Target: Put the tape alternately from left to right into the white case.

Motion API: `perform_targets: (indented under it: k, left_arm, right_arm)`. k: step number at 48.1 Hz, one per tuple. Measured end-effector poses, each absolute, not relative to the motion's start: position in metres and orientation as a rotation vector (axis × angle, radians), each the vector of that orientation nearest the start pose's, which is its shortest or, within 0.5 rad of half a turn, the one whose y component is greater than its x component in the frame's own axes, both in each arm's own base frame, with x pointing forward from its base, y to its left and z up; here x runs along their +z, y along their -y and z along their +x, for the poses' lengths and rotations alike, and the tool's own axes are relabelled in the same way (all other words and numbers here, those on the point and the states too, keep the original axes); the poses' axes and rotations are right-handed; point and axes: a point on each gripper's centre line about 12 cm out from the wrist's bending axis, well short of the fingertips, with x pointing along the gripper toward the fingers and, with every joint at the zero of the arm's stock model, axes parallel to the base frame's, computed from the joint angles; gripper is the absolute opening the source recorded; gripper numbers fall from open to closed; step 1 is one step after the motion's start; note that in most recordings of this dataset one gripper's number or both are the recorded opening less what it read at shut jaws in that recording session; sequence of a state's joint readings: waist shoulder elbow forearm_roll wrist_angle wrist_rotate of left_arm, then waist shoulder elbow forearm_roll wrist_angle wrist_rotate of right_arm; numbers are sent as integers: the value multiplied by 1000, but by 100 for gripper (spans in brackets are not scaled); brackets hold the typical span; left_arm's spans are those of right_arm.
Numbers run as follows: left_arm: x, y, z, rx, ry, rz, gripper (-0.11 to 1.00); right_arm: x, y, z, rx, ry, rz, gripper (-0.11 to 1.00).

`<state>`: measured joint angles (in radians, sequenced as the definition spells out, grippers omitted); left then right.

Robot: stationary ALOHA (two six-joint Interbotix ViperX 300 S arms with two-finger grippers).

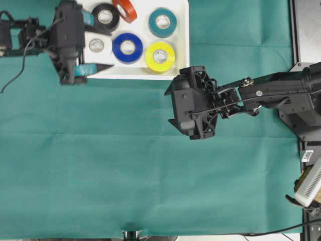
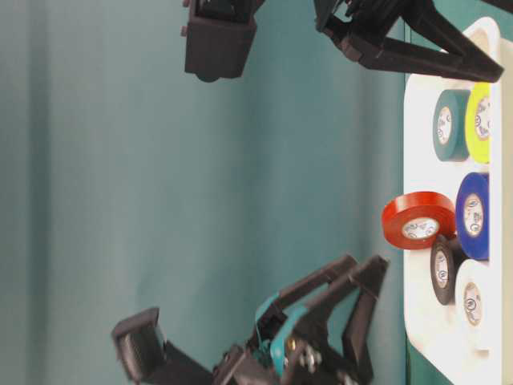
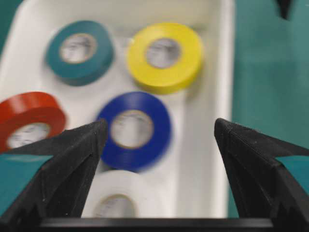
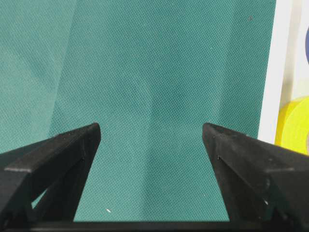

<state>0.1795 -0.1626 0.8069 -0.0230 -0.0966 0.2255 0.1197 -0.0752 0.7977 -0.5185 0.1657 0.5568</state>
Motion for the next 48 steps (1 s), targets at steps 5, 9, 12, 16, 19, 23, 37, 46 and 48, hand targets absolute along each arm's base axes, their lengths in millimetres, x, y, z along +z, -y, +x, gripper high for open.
perform_targets:
  k: [5, 9, 12, 16, 19, 23, 37, 46, 48]
  left_arm:
    - [192, -50, 340, 87, -556, 159, 92]
    - [194, -41, 336, 66, -548, 165, 92]
    - [194, -36, 333, 53, -547, 168, 92]
    - [194, -30, 329, 36, -544, 172, 92]
    - [194, -26, 326, 26, -544, 175, 92]
    - [192, -21, 323, 11, -546, 176, 92]
    - [181, -7, 309, -15, -573, 126, 92]
    - [177, -6, 302, -10, -584, 101, 92]
    - [178, -6, 302, -10, -582, 102, 92]
  right_arm:
    - [142, -30, 337, 15, -864, -45, 69]
    - [142, -30, 337, 15, -863, -47, 69]
    - [142, -30, 336, 14, -866, -46, 69]
    - [142, -30, 337, 15, -864, -45, 69]
    - [142, -31, 337, 16, -863, -46, 69]
    - [142, -31, 337, 16, -864, -46, 69]
    - [141, -31, 336, 16, -867, -46, 69]
    - [139, -31, 334, 17, -872, -48, 69]
    - [138, -30, 333, 18, -874, -48, 69]
